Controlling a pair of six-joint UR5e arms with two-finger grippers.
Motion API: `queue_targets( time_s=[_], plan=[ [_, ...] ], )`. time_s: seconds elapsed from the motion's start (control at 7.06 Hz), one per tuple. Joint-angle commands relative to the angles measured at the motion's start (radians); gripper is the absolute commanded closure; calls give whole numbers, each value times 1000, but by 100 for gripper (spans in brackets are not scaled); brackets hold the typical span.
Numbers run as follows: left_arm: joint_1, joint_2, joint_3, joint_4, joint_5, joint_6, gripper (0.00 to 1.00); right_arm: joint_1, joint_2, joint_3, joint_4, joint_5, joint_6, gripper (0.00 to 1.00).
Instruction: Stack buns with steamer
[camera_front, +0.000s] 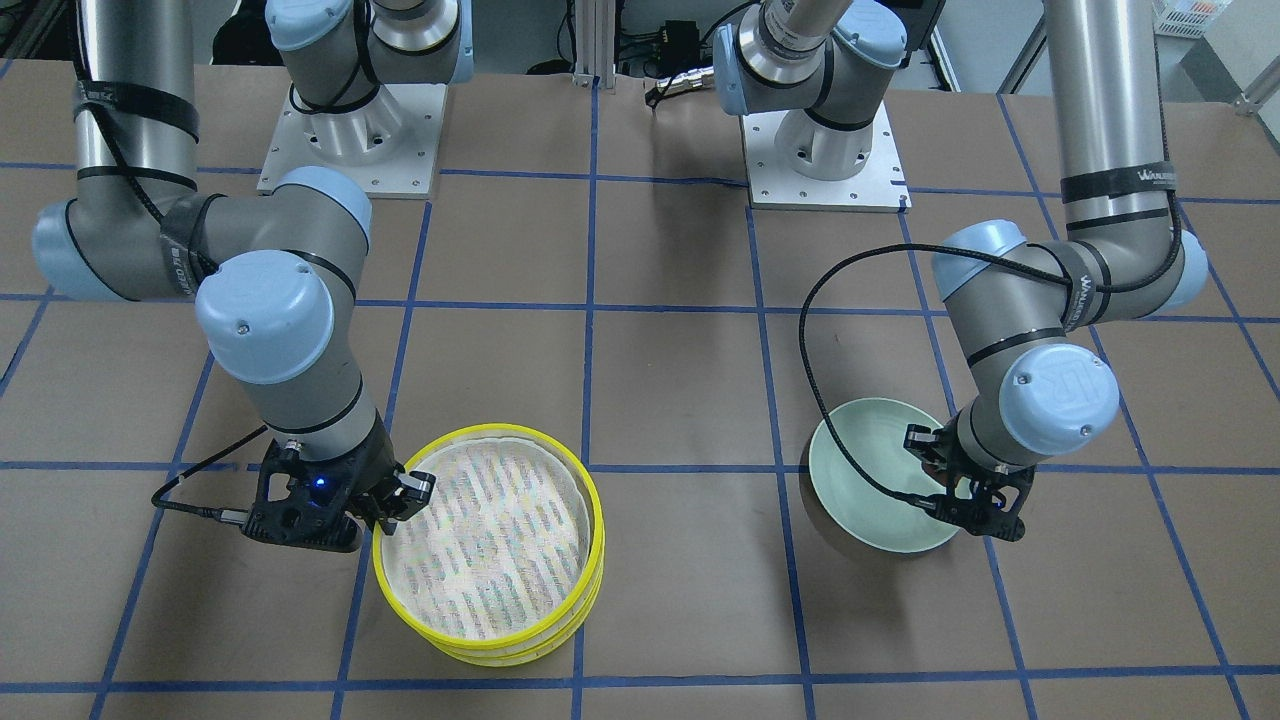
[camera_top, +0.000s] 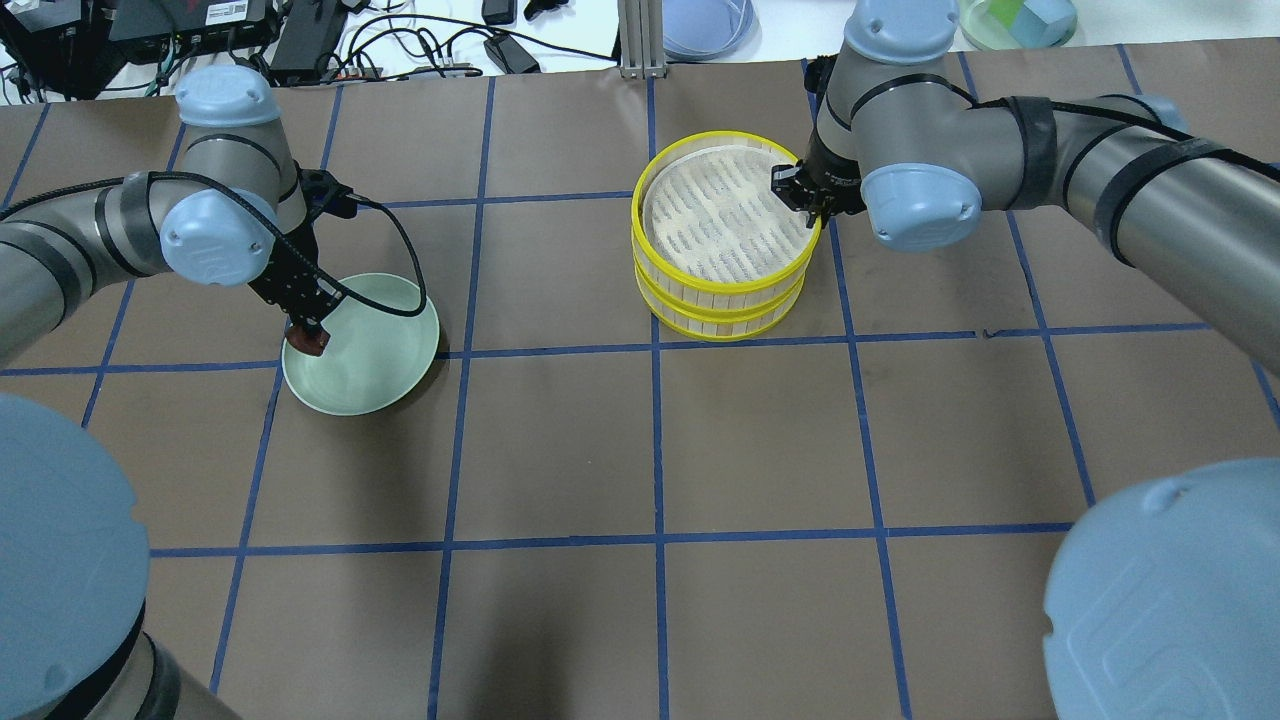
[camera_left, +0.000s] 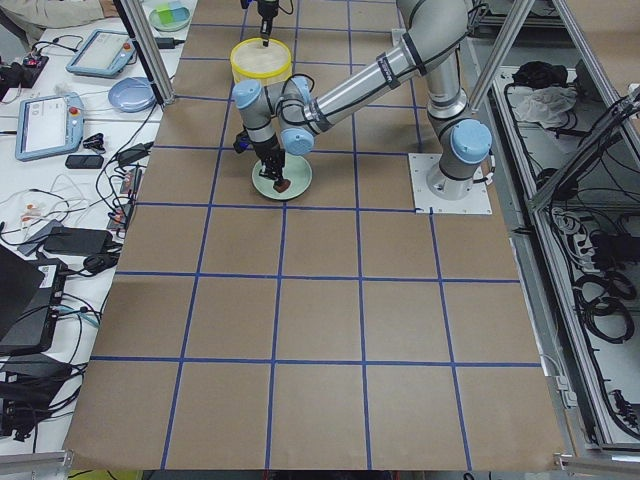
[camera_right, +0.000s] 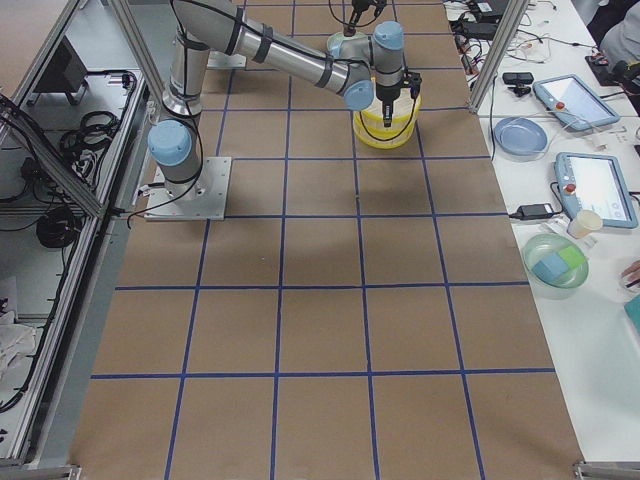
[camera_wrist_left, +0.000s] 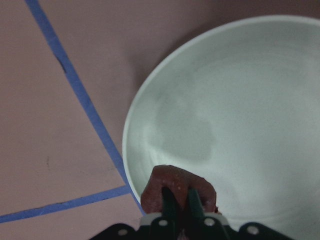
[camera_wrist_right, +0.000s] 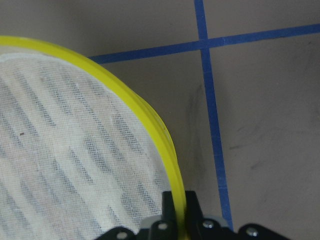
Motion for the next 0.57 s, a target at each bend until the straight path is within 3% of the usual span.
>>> queue_targets(
  time_s=[0.0, 0.28, 0.43],
  plan=[
    [-2, 41, 40, -4, -50, -144, 100, 0, 3, 1, 2, 2, 0, 100],
    [-2, 75, 51, -4, -85, -278, 100, 0, 3, 1, 2, -3, 3, 100],
    [-2, 80, 62, -4, -105, -356, 100, 0, 3, 1, 2, -4, 0, 58]
  ],
)
